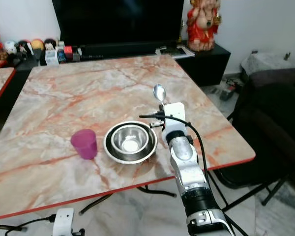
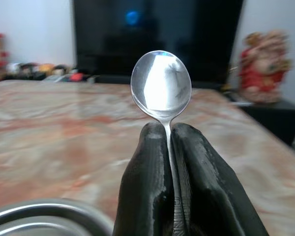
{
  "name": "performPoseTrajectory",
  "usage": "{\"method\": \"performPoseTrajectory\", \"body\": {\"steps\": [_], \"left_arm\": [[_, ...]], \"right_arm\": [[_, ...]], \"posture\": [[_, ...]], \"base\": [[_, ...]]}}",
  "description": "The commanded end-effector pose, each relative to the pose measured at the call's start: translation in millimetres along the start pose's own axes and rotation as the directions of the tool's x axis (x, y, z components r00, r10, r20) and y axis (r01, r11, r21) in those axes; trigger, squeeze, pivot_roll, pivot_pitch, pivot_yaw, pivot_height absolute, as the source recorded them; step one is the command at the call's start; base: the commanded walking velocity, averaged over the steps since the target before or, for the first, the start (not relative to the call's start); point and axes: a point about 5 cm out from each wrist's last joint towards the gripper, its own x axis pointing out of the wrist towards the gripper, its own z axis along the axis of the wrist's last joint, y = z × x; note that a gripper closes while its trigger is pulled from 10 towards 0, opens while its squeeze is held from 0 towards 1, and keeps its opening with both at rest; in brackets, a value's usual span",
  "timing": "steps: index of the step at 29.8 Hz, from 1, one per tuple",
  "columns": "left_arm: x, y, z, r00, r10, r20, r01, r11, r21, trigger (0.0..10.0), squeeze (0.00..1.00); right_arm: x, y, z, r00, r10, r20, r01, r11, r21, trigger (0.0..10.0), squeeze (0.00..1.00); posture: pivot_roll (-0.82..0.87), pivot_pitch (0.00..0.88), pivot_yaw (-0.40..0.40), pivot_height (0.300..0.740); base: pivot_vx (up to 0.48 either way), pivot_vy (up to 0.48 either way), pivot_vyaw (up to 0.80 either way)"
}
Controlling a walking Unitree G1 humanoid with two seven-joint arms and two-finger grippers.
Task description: Setting the table
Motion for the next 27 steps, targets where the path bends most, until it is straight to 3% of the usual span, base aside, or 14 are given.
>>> {"method": "performPoseTrajectory", "body": {"steps": [1,4,13,23,27], "left_arm": [[0.6,-3.9,3.5,1.000,-0.007,0.002,0.007,1.000,0.003,10.0,0.00],[0.5,-4.6,3.0,1.000,-0.008,0.001,0.008,1.000,0.001,10.0,0.00],[0.4,-0.1,2.4,1.000,-0.001,0.005,0.001,1.000,0.001,10.0,0.00],[0.0,4.7,0.0,1.000,0.001,0.001,-0.001,1.000,0.010,10.0,0.00],[-0.8,15.0,-4.0,1.000,0.009,-0.007,-0.009,1.000,0.029,10.0,0.00]], "right_arm": [[-0.1,-4.1,4.7,1.000,-0.002,0.015,0.002,1.000,-0.007,10.0,0.00],[-4.1,-6.2,1.2,1.000,-0.008,0.004,0.008,1.000,-0.010,10.0,0.00],[-22.1,-2.9,-16.4,0.998,-0.001,-0.055,0.001,1.000,-0.007,10.0,0.00],[-30.7,1.8,-26.5,0.995,-0.001,-0.102,0.000,1.000,-0.012,10.0,0.00],[-35.0,-3.0,-45.5,0.982,-0.064,-0.178,0.060,0.998,-0.028,10.0,0.00]], "posture": [[-0.06,0.000,0.008,0.740],[-0.06,0.000,0.008,0.740],[-0.06,0.000,0.020,0.740],[-0.05,0.000,0.037,0.740],[-0.04,0.000,0.062,0.740]], "base": [[0.337,-0.337,0.00],[0.329,-0.346,0.00],[0.000,0.000,0.00],[0.000,0.000,0.00],[0.000,0.000,0.00]]}}
